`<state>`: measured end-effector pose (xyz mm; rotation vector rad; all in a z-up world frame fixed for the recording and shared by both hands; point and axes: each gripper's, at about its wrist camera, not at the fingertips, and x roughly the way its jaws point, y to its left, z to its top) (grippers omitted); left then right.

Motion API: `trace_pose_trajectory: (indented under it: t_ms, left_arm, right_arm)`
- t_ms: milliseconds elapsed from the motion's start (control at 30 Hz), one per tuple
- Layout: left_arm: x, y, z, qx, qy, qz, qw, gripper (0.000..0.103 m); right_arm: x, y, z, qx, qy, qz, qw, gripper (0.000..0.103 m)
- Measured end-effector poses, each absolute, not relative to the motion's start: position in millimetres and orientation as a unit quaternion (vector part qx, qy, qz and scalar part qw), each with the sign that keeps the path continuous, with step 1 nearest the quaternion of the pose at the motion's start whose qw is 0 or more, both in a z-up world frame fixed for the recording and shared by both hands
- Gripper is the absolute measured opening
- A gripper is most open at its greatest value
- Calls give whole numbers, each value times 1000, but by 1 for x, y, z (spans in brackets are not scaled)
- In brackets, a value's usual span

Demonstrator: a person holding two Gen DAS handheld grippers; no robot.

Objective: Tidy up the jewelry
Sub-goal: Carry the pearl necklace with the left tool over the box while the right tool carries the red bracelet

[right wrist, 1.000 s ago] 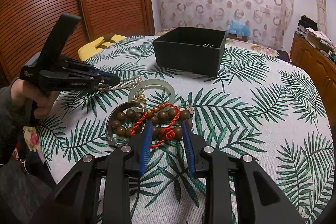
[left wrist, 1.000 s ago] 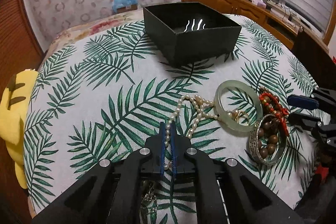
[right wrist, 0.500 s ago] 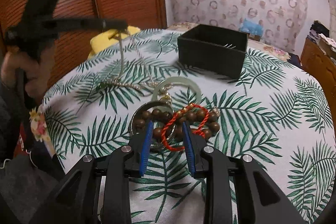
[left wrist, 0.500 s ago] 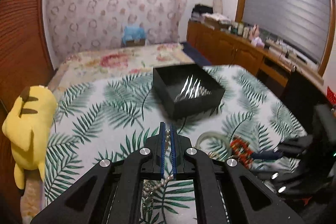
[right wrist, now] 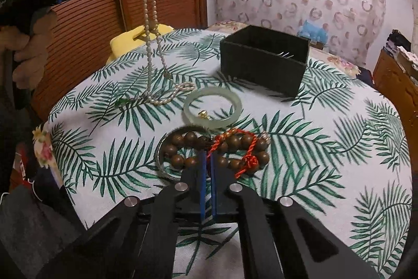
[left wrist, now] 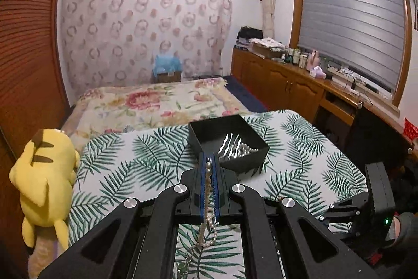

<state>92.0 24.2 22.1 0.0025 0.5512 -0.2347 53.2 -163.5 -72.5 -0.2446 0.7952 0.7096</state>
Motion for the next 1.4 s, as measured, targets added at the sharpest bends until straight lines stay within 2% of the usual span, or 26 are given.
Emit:
trace_pose_trajectory:
  t_ms: [733,1100,1400]
  left_arm:
    - [111,10,80,8,211,-122,970,4]
    - [154,-1,106,11,194,-131,972,4]
    - [203,-22,117,25,197,-138,970,4]
  right_arm:
    - [96,-177,23,-112,279,341,891,3]
    - [162,-170,28,-114,267,342,894,3]
    - [209,-159,-3,-104,295,354,881,3]
